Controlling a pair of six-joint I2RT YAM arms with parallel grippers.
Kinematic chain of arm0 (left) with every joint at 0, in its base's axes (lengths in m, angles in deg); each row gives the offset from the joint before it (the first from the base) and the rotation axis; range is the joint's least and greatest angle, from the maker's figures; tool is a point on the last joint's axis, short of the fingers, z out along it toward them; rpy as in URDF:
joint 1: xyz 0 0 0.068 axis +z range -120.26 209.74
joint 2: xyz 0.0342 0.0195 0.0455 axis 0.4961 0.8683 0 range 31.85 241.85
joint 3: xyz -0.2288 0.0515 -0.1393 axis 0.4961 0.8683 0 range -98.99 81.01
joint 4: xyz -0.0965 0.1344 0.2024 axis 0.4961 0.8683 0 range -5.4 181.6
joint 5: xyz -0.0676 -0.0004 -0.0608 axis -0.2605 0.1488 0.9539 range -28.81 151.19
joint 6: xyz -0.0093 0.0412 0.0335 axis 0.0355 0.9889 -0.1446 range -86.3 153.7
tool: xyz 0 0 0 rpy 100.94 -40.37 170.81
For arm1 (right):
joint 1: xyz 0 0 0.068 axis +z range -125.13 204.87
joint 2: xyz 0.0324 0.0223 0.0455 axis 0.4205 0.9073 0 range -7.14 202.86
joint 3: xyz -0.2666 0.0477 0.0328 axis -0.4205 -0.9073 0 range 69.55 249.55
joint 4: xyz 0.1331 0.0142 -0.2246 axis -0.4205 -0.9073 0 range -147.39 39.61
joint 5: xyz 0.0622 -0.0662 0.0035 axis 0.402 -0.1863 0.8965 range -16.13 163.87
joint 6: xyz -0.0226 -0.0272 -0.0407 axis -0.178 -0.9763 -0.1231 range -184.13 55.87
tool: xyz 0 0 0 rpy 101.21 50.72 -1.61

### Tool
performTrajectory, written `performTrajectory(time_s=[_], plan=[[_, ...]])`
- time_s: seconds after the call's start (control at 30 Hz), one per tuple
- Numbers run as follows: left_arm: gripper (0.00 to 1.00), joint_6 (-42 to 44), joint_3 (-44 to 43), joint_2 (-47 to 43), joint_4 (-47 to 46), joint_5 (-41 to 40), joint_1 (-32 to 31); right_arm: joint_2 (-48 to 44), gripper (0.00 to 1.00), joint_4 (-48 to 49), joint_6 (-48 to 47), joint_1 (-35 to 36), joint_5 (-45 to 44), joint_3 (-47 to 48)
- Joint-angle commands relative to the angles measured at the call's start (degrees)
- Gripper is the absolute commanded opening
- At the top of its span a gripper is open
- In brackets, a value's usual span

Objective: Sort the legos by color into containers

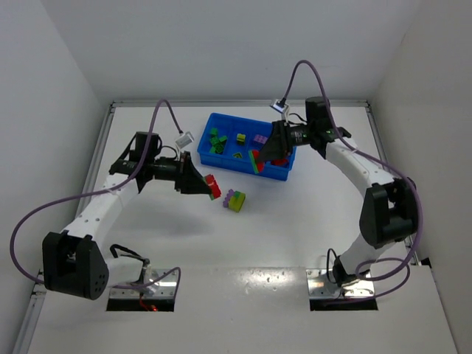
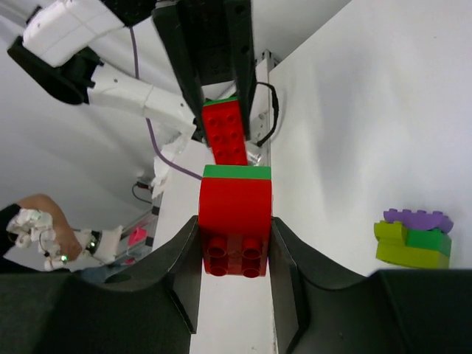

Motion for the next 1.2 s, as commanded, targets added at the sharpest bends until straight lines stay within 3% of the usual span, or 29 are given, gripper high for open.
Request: performTrajectory(time_s=[0.0, 0.1, 0.13, 0.17, 0.2, 0.23, 0.33, 0.47, 0.7, 0.77, 0.93, 0.97, 1.03, 1.07, 1.17], plan=[[0.00, 1.64, 2.55, -1.94, -0.06, -3.90, 0.68, -4.11, 0.05, -5.80, -8.75, 0.70, 1.62, -2.17], [0.00, 3.65, 3.16, -2.47, 2.21, -15.49, -1.59, -4.82, 0.05, -24.49, -21.93, 0.70, -1.45, -0.08], [0.00, 3.66, 3.17, -3.17, 2.22, -26.67, -2.30, -4.82, 0.05, -35.34, -31.82, 0.70, -3.54, 1.07], [0.00, 3.14, 3.17, -3.17, 2.22, -34.01, -3.00, -4.82, 0.05, -39.01, -35.74, 0.70, -4.69, 2.04], [0.00, 2.27, 3.69, -3.17, 1.70, -40.52, -3.62, -5.43, 0.05, -40.97, -37.96, 0.70, -6.01, 2.66], [0.00, 2.26, 3.69, -3.17, 1.70, -51.98, -4.23, -6.04, 0.05, -41.59, -38.76, 0.70, -6.02, 2.66], [0.00, 1.29, 3.08, -0.46, 1.70, -62.87, -4.24, -10.00, 0.05, -39.67, -37.72, 0.17, -9.00, -0.23], [0.11, 0.76, 1.85, 5.34, 1.70, -67.03, -4.76, -14.39, 0.05, -35.90, -35.00, 0.70, -13.41, -4.00], [0.11, 0.24, -1.66, 16.07, 2.84, -70.11, -5.38, -17.56, 0.05, -32.02, -32.62, 0.70, -14.90, -7.09], [0.16, 0.23, -2.36, 18.35, 2.84, -70.12, -5.90, -18.09, 0.05, -31.05, -32.01, 0.70, -14.90, -7.71], [0.40, 0.23, -3.51, 21.61, 3.37, -70.12, -5.91, -18.09, 0.05, -29.74, -31.39, 0.70, -14.90, -8.76], [0.49, 0.23, -3.51, 21.61, 3.37, -70.12, -5.91, -18.09, 0.05, -29.74, -31.39, 0.70, -14.90, -8.76], [0.55, 0.23, -3.51, 22.14, 3.37, -68.28, -5.91, -18.61, 0.05, -29.13, -30.86, 0.70, -14.90, -9.29], [0.64, 0.23, -3.51, 21.36, 3.37, -67.75, -5.91, -18.62, 0.05, -28.34, -30.17, 0.70, -14.90, -9.29], [0.65, 0.76, -1.85, 16.09, 3.37, -63.62, -5.91, -19.15, 0.05, -26.31, -28.58, 0.70, -14.90, -10.52]])
